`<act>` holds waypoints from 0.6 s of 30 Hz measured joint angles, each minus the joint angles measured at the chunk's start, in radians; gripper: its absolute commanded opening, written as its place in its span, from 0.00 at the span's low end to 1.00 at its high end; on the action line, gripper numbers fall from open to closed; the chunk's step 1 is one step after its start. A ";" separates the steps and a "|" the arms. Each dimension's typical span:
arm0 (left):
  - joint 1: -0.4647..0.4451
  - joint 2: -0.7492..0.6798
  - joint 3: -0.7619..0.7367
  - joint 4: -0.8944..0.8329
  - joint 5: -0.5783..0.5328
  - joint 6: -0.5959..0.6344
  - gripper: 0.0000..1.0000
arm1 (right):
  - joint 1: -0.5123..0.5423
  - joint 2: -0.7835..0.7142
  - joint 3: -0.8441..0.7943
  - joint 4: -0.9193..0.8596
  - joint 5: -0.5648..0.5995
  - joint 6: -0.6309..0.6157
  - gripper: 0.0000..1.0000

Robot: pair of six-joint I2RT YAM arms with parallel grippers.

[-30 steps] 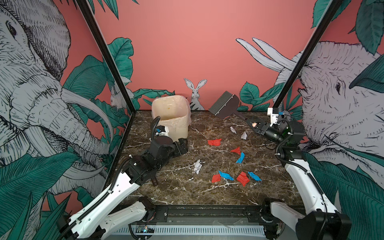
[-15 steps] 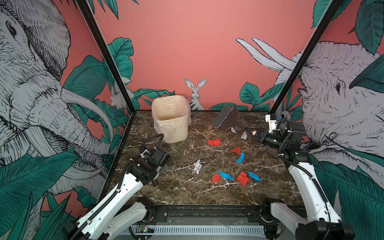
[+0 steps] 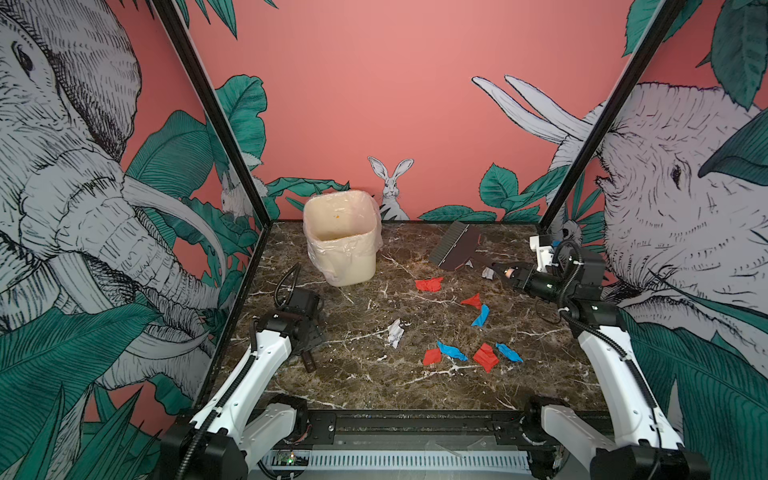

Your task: Sweep away the paper scraps from the table

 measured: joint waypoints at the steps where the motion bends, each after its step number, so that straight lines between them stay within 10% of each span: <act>1: 0.011 0.008 -0.004 0.010 0.011 0.012 0.78 | 0.000 0.000 0.000 -0.002 0.000 -0.001 0.00; 18: 0.142 0.092 -0.142 0.167 0.183 0.130 0.67 | 0.000 0.000 0.000 -0.005 0.000 -0.011 0.00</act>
